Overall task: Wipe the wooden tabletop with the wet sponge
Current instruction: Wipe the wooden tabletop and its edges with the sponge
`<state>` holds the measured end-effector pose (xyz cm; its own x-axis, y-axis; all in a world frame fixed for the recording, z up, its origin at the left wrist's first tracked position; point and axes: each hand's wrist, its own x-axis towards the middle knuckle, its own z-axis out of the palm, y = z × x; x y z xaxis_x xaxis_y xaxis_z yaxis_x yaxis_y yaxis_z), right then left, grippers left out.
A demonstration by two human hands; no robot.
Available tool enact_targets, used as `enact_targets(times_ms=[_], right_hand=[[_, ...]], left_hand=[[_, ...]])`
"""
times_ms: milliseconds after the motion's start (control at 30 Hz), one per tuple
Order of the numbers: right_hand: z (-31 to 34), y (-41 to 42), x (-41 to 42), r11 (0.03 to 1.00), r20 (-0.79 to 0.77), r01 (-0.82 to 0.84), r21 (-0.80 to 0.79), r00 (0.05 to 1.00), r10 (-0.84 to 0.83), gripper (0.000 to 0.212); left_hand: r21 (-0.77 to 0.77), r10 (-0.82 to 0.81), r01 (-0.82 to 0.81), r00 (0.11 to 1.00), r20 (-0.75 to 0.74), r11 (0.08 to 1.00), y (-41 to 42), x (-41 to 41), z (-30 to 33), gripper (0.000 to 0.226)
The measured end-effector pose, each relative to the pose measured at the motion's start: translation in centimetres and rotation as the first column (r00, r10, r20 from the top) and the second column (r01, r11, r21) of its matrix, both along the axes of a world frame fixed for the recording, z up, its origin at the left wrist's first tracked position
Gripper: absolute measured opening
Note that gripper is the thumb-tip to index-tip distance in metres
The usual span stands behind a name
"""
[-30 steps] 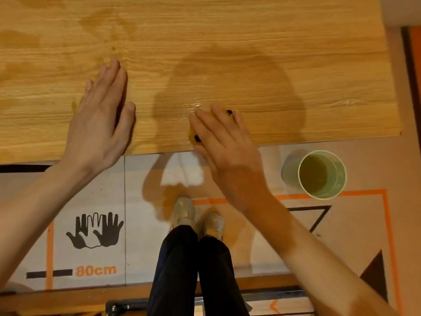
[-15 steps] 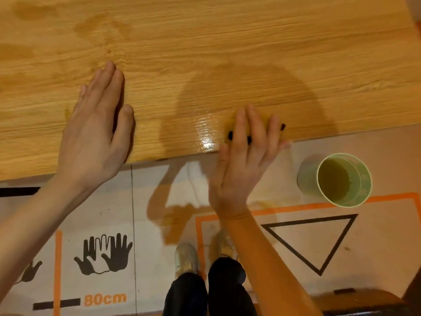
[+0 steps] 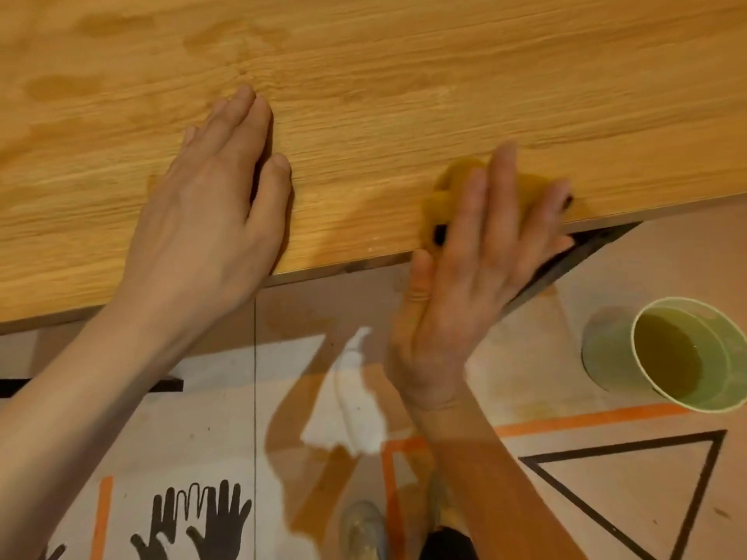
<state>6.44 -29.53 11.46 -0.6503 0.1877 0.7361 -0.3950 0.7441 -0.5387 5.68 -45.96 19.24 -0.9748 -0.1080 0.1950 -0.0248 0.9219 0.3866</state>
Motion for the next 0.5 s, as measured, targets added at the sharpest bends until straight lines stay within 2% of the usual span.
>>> enact_targets(times_ms=[67, 133, 167, 200, 233, 267, 300, 333, 367, 433, 467, 500], right_hand=[[0.0, -3.2, 1.7, 0.988, -0.063, -0.031, 0.153, 0.997, 0.041, 0.052], [-0.6, -2.7, 1.3, 0.931, -0.025, -0.128, 0.341, 0.989, 0.145, 0.057], [-0.8, -1.1, 0.4, 0.855, 0.105, -0.204, 0.477, 0.979, 0.176, 0.053], [-1.5, 1.3, -0.5, 0.743, 0.322, -0.303, 0.596, 0.939, 0.124, 0.040], [-2.3, 4.3, -1.7, 0.726, 0.532, -0.362, 0.584, 0.847, -0.005, 0.048], [-2.6, 7.0, -2.8, 0.789, 0.626, -0.284, 0.544, 0.764, -0.156, 0.061], [-2.5, 8.8, -3.4, 0.853, 0.639, -0.146, 0.502, 0.727, -0.252, 0.067], [-2.1, 9.2, -3.2, 0.919, 0.604, -0.041, 0.392, 0.765, -0.224, 0.072], [-1.5, 8.0, -2.6, 0.965, 0.502, 0.008, 0.261, 0.853, -0.143, 0.073], [-0.2, 2.2, -0.1, 0.998, 0.224, -0.004, 0.069, 0.975, -0.011, 0.056], [0.2, -1.5, 1.3, 0.996, 0.093, -0.039, 0.076, 0.995, 0.032, 0.046], [0.6, -4.4, 2.4, 0.993, 0.005, -0.057, 0.103, 0.998, 0.057, 0.046]], left_hand=[[-0.003, -0.004, 0.004, 1.000, 0.012, 1.000, 0.2, 0.1, 0.1, 0.064], [-0.008, -0.009, 0.009, 1.000, 0.020, 1.000, 0.2, 0.3, 0.2, 0.064], [-0.011, -0.012, 0.013, 1.000, 0.024, 1.000, 0.2, 0.4, 0.3, 0.063], [-0.013, -0.016, 0.016, 0.999, 0.029, 1.000, 0.3, 0.5, 0.4, 0.062], [-0.010, -0.017, 0.018, 0.999, 0.034, 1.000, 0.4, 0.7, 0.5, 0.061], [-0.003, -0.018, 0.018, 0.999, 0.036, 1.000, 0.5, 0.9, 0.6, 0.059], [0.013, -0.021, 0.020, 0.999, 0.033, 1.000, 0.5, 1.0, 0.8, 0.056], [0.034, -0.028, 0.027, 0.999, 0.025, 0.999, 0.6, 1.0, 0.9, 0.053], [0.056, -0.038, 0.037, 0.999, 0.017, 0.998, 0.5, 0.9, 1.2, 0.050], [0.092, -0.060, 0.059, 0.998, 0.009, 0.994, -0.2, 0.8, 1.7, 0.048], [0.096, -0.074, 0.073, 0.997, 0.010, 0.993, -0.9, 0.8, 1.9, 0.048], [0.081, -0.090, 0.088, 0.996, 0.010, 0.993, -1.9, 0.9, 2.1, 0.048]])
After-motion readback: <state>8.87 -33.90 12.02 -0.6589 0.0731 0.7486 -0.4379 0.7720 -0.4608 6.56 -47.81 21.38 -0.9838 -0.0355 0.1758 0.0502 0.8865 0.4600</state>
